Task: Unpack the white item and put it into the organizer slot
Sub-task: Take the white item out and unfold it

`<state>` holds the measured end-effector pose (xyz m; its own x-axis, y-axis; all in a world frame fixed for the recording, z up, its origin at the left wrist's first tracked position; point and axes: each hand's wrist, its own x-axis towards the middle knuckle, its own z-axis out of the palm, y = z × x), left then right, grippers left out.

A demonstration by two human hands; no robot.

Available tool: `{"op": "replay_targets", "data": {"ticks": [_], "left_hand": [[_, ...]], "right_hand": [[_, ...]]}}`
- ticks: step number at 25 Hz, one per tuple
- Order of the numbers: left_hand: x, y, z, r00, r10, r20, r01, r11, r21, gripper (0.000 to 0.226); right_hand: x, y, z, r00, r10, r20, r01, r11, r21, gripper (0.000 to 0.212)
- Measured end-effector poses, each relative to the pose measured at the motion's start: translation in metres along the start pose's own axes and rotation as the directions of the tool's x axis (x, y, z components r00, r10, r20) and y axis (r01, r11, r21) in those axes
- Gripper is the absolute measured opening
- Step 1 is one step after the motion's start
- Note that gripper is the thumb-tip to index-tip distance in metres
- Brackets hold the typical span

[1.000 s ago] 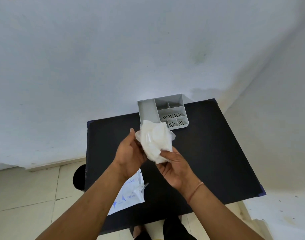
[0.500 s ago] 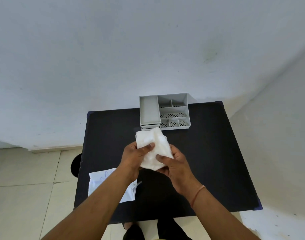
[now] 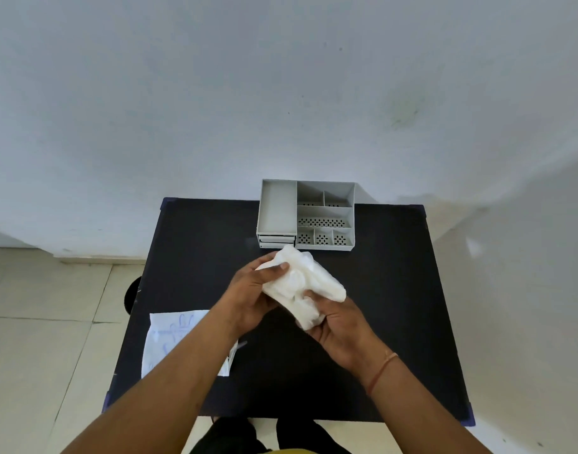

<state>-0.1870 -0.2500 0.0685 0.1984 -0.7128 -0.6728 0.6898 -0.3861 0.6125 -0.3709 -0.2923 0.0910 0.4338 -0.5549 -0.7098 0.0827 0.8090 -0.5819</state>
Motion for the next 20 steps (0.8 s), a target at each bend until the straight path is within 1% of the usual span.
{"op": "replay_targets", "data": {"ticks": [3,6,8,10,11,13,15,16,18,20], "left_hand": [[0.000,0.006,-0.002,0.998,0.017,-0.053,-0.004,0.973,0.232,0.047],[0.000,0.009,-0.006,0.996,0.014,-0.083,0.011,0.957,0.291,0.046],[-0.002,0.014,-0.009,0.998,-0.035,-0.046,0.048,0.946,0.320,0.047],[-0.002,0.021,-0.014,0.996,-0.085,0.003,0.078,0.936,0.344,0.048],[-0.002,0.025,-0.017,0.994,-0.101,0.035,0.082,0.930,0.357,0.049],[0.003,0.031,-0.021,0.986,-0.129,0.108,0.070,0.898,0.435,0.050],[0.010,0.032,-0.023,0.982,-0.138,0.127,0.050,0.847,0.529,0.048],[0.012,0.032,-0.023,0.984,-0.133,0.116,0.048,0.832,0.552,0.047],[0.016,0.033,-0.025,0.988,-0.123,0.097,0.047,0.823,0.566,0.048],[0.019,0.038,-0.031,0.987,-0.127,0.100,0.044,0.809,0.586,0.046]], "right_hand": [[-0.001,-0.006,-0.012,0.999,0.012,0.041,-0.008,0.994,-0.107,0.028],[0.001,-0.008,-0.024,0.983,0.030,0.182,-0.019,0.998,-0.060,0.042],[0.003,-0.011,-0.032,0.958,0.035,0.286,-0.037,0.999,0.003,0.054],[0.006,-0.015,-0.035,0.943,0.032,0.332,-0.043,0.999,0.026,0.067],[0.008,-0.017,-0.034,0.946,0.028,0.324,-0.029,1.000,-0.002,0.071],[0.012,-0.018,-0.027,0.973,0.004,0.230,0.022,0.993,-0.113,0.070],[0.015,-0.017,-0.018,0.994,-0.032,0.109,0.055,0.974,-0.222,0.055],[0.016,-0.015,-0.015,0.997,-0.039,0.074,0.056,0.969,-0.241,0.049],[0.017,-0.012,-0.011,0.998,-0.019,0.052,0.029,0.980,-0.195,0.045],[0.017,-0.008,-0.007,0.996,0.021,0.091,-0.012,0.994,-0.106,0.042]]}}
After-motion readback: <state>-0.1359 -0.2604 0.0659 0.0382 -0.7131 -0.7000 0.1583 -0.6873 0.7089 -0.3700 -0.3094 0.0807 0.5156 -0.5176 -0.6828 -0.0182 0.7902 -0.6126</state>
